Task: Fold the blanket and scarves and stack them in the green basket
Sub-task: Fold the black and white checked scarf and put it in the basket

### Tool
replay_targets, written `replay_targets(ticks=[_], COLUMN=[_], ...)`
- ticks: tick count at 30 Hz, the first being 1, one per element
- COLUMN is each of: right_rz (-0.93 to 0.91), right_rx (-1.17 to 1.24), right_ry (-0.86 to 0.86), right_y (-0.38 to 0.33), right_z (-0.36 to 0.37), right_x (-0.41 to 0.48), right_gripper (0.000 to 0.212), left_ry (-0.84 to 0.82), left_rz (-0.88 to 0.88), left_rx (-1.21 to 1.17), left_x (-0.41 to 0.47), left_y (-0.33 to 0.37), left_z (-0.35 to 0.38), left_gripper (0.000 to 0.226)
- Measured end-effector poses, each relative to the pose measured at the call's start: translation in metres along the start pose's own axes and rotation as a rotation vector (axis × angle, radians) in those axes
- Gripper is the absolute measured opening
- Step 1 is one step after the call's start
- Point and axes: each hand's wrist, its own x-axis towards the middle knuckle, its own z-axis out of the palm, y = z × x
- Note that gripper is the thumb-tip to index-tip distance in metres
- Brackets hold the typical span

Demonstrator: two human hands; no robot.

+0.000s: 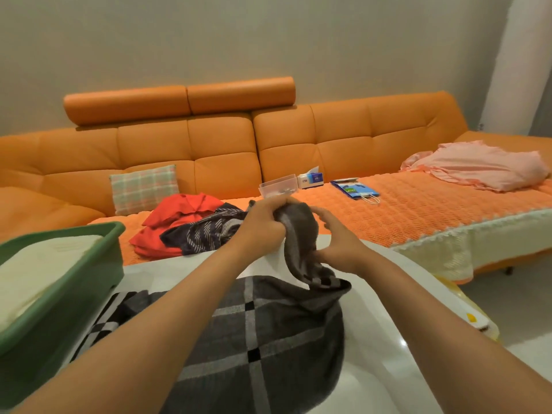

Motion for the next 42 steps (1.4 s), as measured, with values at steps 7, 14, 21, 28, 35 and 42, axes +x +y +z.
replay_targets(ticks=[7,14,21,28,35,42], right_rz=[0.07,0.148,0.503,0.306,0.363,0.088], right_rx=[0.318,0.159,-0.589,-0.4,-0.387,-0.582], right_ry=[-0.035,0.442,-0.07,-0.239,-0.482,-0.19], right_y=[-0.037,-0.005,0.042,0.03,0.006,0.029], right_z=[-0.003,-0.028,-0.017,-0.011,-0.028,-0.017], right_x=[-0.018,-0.012,-0.025,-0.042,-0.041,-0.032], right_gripper=[0.021,0.024,0.06,0.066,0.028,0.064], left_ry=[0.069,0.044,-0.348,-0.357,-0.477,-0.474], left_rz=[-0.004,-0.191,-0.269,-0.3,-0.284,-0.323], left_rx=[-0.005,0.211,0.47,0.372,0.753,0.358], left_x=[-0.018,-0.041,-0.07,-0.074,-0.045,-0.041], left_y=[0.005,-0.021,-0.038,-0.057,-0.073,-0.07], left_z=[-0.031,-0.023,0.031,0.05,0.056,0.047], left_gripper=[0.049,0.044,0.024,0.049,0.064,0.027])
